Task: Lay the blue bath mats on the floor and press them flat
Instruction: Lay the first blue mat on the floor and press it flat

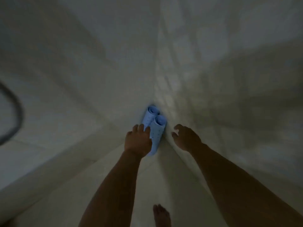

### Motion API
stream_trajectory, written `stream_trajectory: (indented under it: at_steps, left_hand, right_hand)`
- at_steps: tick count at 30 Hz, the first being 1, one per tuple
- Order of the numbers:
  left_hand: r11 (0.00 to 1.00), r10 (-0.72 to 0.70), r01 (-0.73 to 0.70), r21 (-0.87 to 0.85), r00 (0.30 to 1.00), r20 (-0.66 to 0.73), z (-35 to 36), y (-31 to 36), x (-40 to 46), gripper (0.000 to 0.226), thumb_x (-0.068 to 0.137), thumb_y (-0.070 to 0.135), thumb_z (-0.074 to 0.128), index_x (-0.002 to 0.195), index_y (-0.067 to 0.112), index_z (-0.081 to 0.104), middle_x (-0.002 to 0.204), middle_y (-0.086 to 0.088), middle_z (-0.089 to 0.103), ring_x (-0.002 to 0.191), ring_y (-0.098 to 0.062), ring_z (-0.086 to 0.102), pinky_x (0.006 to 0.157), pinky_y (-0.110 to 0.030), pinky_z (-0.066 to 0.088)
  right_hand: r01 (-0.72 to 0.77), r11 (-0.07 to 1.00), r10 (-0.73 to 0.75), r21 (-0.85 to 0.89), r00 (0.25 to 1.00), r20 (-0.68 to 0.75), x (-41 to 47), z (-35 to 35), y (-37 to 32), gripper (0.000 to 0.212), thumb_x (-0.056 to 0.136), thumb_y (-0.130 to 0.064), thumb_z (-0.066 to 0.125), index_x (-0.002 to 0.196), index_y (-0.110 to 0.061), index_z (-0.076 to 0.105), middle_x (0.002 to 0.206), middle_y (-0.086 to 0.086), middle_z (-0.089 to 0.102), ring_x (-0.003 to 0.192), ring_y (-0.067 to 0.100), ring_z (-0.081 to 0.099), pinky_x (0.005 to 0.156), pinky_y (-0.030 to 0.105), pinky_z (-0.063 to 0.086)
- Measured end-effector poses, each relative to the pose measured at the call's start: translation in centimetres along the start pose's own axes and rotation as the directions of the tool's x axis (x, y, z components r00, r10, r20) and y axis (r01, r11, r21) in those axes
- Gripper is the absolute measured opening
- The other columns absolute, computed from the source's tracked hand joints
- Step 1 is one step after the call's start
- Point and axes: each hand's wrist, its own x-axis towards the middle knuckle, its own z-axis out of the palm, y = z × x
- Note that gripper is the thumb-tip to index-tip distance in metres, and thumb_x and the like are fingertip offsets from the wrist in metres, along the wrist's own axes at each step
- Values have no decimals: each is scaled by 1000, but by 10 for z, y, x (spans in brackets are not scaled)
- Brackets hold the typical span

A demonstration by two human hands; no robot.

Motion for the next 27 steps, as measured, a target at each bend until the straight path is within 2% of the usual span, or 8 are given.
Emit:
stream_trajectory:
  at_steps: [5,9,13,17,20,22,24,27]
  left_hand:
    - [974,-112,135,-179,985,134,89,-6,94,68,102,37,53,161,19,23,164,-9,30,146,-35,34,110,-51,43]
    - [924,-131,214,-318,956,262,139,-4,151,81,104,28,53,166,18,2,174,-8,1,153,-41,26,121,-53,33]
    - [870,-101,230,-437,949,298,170,-8,187,90,103,15,54,164,18,-11,173,-7,-18,159,-35,14,126,-47,25]
    - [775,-54,159,-611,981,186,197,-10,183,84,100,10,55,165,14,2,174,-9,7,160,-25,12,127,-32,13]
    - [739,-125,182,-649,983,134,218,-13,157,85,92,30,52,165,35,9,169,0,27,152,-24,34,124,-44,33]
    - [702,-179,209,-681,977,116,223,-14,136,87,89,30,53,163,42,10,166,3,35,145,-23,45,118,-41,42]
    - [681,-197,212,-701,975,103,221,-20,114,87,94,19,60,164,35,12,166,2,34,145,-23,44,114,-29,37]
    - [676,-221,228,-701,970,102,213,-35,79,95,91,24,72,165,30,13,168,-2,29,146,-26,43,116,-38,40]
  right_hand:
    - [13,1000,-13,1,981,192,95,64,21,43,101,-34,49,141,-19,43,131,12,60,118,31,59,99,40,50]
    - [79,997,-73,-16,972,223,148,104,38,60,101,-23,50,154,-22,23,121,16,63,103,32,63,89,44,54]
    - [78,992,-53,-101,972,230,185,136,59,79,97,-34,55,157,-33,4,129,17,55,111,36,59,96,52,52]
    - [171,985,-171,2,982,84,189,167,70,61,93,-22,64,146,-17,35,135,16,52,119,36,57,93,44,51]
    - [215,974,-218,65,975,46,174,178,71,28,94,-17,64,119,-8,55,120,13,58,108,31,61,86,40,51]
    - [263,957,-267,119,964,14,159,181,68,14,92,-15,68,97,-12,56,105,10,60,94,27,62,74,32,46]
    - [291,939,-295,181,955,-7,135,185,56,19,92,-17,69,88,-19,51,95,3,57,82,17,58,67,26,39]
    - [320,917,-319,238,947,-42,90,191,30,20,93,-20,69,84,-18,50,85,-2,57,75,12,55,64,21,39]
